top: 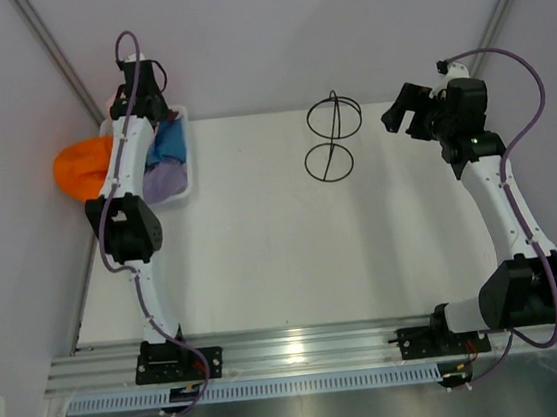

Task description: Stack the hats

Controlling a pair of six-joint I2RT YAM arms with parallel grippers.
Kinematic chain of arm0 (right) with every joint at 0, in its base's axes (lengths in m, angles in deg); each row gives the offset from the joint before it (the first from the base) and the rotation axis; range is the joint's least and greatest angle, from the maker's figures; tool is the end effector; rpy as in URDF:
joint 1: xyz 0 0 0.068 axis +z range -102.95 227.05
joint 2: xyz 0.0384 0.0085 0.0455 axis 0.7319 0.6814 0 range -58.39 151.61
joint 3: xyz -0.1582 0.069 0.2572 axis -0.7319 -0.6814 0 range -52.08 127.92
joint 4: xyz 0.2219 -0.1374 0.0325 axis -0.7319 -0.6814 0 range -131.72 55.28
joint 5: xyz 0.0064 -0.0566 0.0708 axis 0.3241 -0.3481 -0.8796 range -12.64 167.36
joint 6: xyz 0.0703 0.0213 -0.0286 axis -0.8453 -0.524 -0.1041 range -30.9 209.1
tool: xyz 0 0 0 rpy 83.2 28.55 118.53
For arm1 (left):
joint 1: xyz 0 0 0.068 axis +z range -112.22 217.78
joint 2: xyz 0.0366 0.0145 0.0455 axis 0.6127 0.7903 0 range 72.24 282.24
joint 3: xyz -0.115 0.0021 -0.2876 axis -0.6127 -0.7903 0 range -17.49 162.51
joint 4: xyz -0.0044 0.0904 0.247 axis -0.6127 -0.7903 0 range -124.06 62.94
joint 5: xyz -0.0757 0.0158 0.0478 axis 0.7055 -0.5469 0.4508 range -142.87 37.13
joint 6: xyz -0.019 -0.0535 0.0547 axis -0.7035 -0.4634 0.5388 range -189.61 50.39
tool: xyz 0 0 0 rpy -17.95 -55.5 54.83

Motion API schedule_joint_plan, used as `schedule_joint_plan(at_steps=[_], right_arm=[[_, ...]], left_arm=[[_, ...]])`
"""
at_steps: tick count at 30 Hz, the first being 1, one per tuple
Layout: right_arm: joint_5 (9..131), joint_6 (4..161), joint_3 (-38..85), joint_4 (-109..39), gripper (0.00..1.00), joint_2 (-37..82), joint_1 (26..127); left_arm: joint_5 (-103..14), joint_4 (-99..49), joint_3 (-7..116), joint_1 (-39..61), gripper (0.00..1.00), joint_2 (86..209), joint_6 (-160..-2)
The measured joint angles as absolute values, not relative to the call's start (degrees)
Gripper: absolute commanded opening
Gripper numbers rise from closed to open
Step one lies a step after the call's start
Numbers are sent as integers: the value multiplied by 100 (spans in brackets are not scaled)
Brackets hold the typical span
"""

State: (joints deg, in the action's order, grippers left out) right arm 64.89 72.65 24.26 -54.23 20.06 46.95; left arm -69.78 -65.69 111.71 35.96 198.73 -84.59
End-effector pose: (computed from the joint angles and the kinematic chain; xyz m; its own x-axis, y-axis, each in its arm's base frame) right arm 0.3383 0.0140 0.4086 -0.4099 0.2771 -0.8690 -0.0865 0.9366 0.3395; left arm 0.5560 0.0019 0.3465 -0.5134 -0.2311 -0.8264 -0.3496 0.9359 -0.0445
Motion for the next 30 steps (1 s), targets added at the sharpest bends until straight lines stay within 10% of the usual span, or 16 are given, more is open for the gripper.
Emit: schedule_joint_plan(at_steps=[15, 30], right_arm=[[6035, 7068, 2686, -5423, 100, 1912, 5034], [5141, 5311, 2645, -5462, 100, 1390, 4103]], left_arm=[[-6749, -6521, 11167, 2844, 1, 17170, -7299], [-5726, -6585, 11757, 381, 1, 17633, -6365]])
